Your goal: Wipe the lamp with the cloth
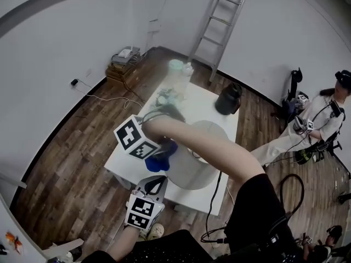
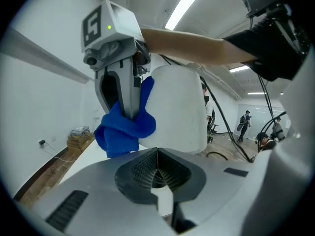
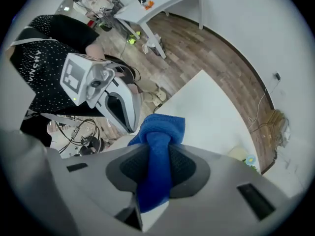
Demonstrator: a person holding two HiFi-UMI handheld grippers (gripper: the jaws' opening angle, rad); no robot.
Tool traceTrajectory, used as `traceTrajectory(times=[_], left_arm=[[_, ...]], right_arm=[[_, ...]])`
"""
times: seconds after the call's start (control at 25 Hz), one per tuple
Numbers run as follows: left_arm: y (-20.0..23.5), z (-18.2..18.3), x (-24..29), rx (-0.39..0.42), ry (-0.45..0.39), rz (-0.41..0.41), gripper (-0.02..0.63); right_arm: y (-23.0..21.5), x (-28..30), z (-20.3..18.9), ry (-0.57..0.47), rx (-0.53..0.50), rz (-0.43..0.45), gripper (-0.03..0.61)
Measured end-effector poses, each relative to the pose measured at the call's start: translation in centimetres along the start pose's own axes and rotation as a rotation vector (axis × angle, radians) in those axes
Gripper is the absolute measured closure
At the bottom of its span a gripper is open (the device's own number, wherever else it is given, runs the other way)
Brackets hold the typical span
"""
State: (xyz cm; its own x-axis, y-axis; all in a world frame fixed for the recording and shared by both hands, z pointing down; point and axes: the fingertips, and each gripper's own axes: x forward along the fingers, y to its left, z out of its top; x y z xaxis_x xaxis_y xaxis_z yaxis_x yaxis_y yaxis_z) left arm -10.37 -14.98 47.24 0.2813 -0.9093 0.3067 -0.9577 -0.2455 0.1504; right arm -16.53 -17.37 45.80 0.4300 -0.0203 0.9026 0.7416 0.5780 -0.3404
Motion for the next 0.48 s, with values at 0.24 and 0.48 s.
traceTrajectory(times=[0.24, 0.48], left_arm=[[0.5, -0.9, 0.7, -0.042, 0.069, -0.007, 0.603], [0.3, -1.4, -0.3, -0.021, 0.057, -0.022, 0.601]], right_arm=[[-0.8, 4.6, 2.1, 0.186, -0.047, -0.023, 0.474], [-0.4, 0.5, 4.1, 0.049, 0.006, -0.092, 0.474]])
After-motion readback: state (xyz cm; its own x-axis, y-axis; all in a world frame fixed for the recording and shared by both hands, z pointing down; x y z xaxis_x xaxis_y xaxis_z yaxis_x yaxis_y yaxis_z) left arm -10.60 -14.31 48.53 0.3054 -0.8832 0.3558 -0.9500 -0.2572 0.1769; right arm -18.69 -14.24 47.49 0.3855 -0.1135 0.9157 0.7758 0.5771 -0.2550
